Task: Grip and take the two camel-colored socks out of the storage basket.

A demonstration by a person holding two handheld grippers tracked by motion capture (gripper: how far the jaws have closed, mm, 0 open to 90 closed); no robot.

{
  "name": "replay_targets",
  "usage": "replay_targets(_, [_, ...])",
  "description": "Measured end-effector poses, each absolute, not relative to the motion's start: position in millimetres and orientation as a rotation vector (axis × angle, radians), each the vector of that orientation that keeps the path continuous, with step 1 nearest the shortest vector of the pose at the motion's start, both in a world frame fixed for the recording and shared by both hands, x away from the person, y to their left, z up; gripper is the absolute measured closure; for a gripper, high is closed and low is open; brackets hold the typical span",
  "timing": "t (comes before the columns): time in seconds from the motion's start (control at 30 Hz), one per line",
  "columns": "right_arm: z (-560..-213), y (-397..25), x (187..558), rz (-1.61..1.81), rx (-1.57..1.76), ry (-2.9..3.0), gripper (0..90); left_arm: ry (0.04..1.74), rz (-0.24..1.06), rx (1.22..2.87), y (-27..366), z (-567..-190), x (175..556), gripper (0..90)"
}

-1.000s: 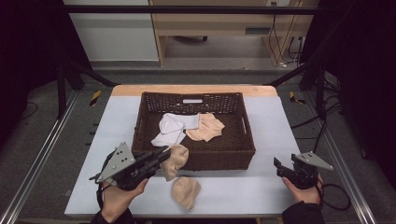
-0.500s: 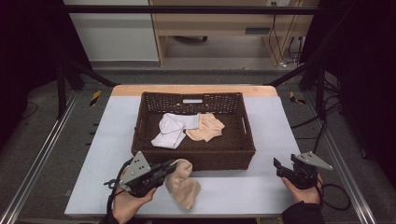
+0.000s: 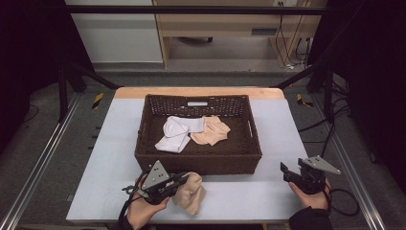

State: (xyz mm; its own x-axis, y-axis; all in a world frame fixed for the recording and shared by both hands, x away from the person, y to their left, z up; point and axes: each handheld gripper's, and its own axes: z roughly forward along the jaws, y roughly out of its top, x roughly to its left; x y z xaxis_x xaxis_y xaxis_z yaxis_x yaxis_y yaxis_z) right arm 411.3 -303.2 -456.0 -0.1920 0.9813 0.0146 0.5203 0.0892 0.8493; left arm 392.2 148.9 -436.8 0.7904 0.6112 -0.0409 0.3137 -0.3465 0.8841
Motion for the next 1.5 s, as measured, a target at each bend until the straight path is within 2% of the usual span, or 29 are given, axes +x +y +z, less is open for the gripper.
replay_targets(0.27, [-457, -302, 412, 1.001, 1.478, 1.792, 30.3, 0.700, 0.376, 1.992, 144, -450, 396, 80.3])
replay_targets(0.6, [-458, -303, 412, 1.003, 1.477, 1.793, 29.0, 0.729, 0.387, 1.929, 154, -450, 401, 47.9])
replay_targets(0.73, [-458, -303, 412, 1.005, 1.478, 1.791, 28.8, 0.728, 0.395, 1.928, 160, -452, 399, 41.4])
replay_targets(1.3, [-459, -304, 412, 0.993, 1.486, 1.791, 26.6, 0.865, 0.473, 1.927, 215, -465, 392, 35.5])
replay_targets(1.5, [-459, -304, 412, 0.993, 1.488, 1.791, 26.4, 0.897, 0.496, 1.938, 222, -465, 393, 33.3])
